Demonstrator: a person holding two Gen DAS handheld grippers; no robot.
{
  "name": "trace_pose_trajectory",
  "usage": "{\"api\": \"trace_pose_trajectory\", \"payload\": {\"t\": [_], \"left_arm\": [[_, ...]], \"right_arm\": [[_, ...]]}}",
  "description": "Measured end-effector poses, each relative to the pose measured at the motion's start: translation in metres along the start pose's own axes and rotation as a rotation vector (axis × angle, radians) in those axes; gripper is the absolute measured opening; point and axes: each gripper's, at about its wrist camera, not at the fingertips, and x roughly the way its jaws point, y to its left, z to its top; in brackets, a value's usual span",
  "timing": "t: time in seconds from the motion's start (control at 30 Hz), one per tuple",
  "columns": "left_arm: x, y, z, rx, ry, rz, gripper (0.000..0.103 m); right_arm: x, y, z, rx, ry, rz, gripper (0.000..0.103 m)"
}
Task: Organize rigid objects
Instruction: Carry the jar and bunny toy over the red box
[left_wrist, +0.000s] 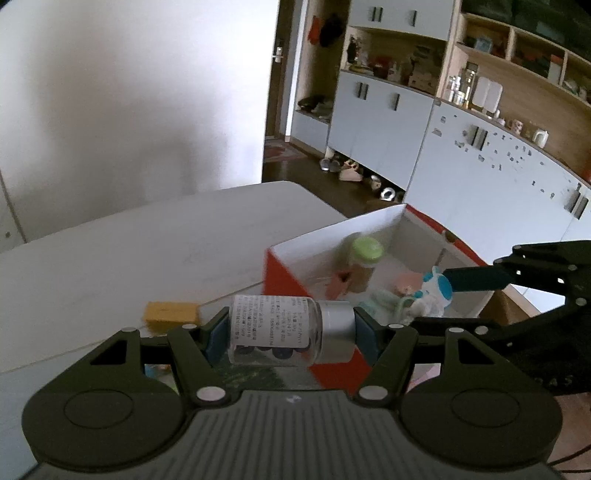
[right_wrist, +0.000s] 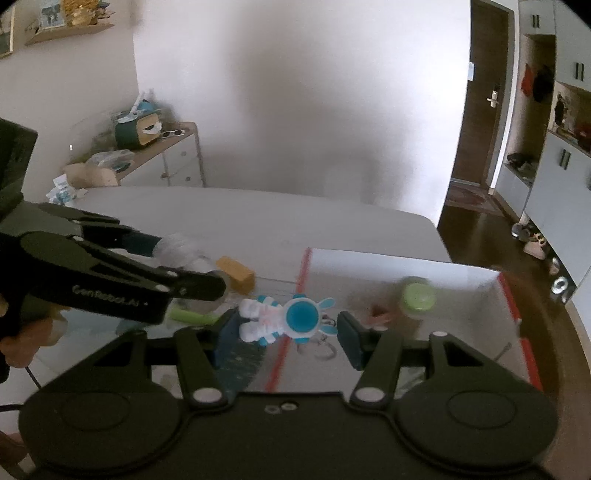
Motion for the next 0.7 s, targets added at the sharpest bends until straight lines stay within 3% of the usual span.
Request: {"api": "trace_pose_trajectory", "payload": {"t": [0.4,0.7], "left_arm": [[0.046,-0.07,0.011,0.015,0.026,0.004,0.068],[0.09,-0.1,0.014,0.009,0.097,0.022,0.068]], "right_arm": [[-0.013,-0.083,-0.022,0.019,0.017,-0.015,0.057],[-0.002,-0.129,-0.033,0.033,0.048,-0.04,0.057]]}}
